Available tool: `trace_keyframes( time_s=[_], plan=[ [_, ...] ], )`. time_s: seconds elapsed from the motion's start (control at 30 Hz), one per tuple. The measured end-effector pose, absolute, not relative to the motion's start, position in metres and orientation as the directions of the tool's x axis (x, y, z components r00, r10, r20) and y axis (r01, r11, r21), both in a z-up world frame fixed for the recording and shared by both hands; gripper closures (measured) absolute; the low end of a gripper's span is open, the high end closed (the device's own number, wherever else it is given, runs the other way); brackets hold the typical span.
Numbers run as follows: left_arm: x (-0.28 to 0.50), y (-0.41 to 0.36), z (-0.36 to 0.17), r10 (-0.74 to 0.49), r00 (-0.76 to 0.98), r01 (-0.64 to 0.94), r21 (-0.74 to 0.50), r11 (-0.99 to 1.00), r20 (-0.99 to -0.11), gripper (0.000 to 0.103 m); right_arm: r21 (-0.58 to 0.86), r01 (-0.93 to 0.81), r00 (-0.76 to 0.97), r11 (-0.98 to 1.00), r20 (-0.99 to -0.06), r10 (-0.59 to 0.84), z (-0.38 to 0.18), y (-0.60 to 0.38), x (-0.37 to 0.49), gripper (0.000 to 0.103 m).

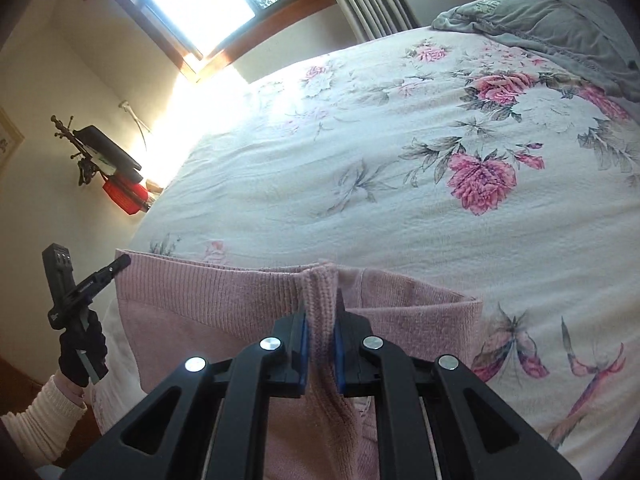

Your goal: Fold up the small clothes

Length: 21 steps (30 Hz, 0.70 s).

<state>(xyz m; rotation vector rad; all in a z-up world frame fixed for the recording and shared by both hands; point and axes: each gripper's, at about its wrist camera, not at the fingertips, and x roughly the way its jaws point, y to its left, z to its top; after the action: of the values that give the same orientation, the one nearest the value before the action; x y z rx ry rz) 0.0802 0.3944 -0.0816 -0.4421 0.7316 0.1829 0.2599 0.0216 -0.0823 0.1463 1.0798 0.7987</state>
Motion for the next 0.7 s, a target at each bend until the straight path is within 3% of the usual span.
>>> trace_keyframes(
  time_s=[0.3,0.4,0.53,0.7],
  plan=[
    [0.118,0.421,-0.152,0.058,0.588,-0.42,-0.244,0.874,-0.807,0.09,0.407,-0.459,0.202,0.79,-0.818,0.539,-0.145,0.048,0.296,0.093],
    [0.115,0.43,-0.16,0.073,0.561,-0.457,-0.235,0.858,-0.824,0.077,0.371,-0.441,0.196,0.817,-0.849,0.491,-0.16,0.048,0.297,0.082],
    [0.086,0.436,-0.148,0.089,0.586,-0.482,-0.258,0.837,-0.806,0.076,0.374,-0.43,0.213,0.822,-0.842,0.495,-0.15,0.031,0.281,0.061],
    [0.029,0.415,-0.136,0.064,0.581,-0.478,-0.277,0.833,-0.811,0.07,0.42,-0.431,0.152,0.799,-0.839,0.523,-0.143,0.002,0.23,0.053]
  ],
)
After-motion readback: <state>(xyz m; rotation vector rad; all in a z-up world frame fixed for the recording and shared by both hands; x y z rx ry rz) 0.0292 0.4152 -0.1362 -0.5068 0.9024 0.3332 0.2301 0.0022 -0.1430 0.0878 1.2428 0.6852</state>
